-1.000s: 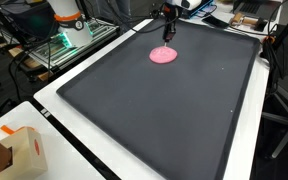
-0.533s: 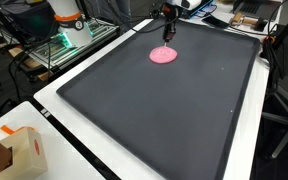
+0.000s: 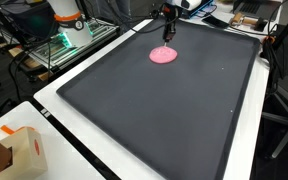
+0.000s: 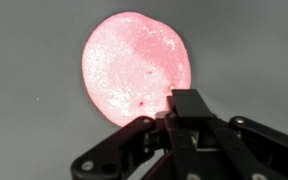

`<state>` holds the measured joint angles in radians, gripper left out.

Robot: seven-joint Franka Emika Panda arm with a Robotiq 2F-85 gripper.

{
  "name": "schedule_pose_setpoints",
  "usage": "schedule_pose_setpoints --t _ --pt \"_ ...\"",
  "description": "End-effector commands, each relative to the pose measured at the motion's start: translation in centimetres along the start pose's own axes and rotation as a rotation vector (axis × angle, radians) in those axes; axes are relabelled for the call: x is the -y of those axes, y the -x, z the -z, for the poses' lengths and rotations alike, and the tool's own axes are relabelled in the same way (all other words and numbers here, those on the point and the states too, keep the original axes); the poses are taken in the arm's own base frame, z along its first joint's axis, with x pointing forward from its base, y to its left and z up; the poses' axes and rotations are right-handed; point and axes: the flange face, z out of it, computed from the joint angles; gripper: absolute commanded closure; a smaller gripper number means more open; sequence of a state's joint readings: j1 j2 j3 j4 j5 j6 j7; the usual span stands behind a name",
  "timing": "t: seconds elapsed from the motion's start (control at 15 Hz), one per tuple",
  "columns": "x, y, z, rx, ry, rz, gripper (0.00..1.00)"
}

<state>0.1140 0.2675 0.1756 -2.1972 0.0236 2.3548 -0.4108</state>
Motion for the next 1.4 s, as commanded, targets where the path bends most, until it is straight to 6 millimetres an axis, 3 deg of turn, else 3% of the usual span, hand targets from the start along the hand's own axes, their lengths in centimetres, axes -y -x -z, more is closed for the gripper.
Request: schedule_pose_setpoints --t 0.0,0.87,1.33 --pt "-0.1 0.3 0.5 -0.010 -0.022 -0.014 0.97" --pt "-0.4 1.0 4.3 -0.029 -0.028 -0.058 0.97" --pt "-0.3 1.7 7.8 -0.036 -0.063 -0.069 0.97"
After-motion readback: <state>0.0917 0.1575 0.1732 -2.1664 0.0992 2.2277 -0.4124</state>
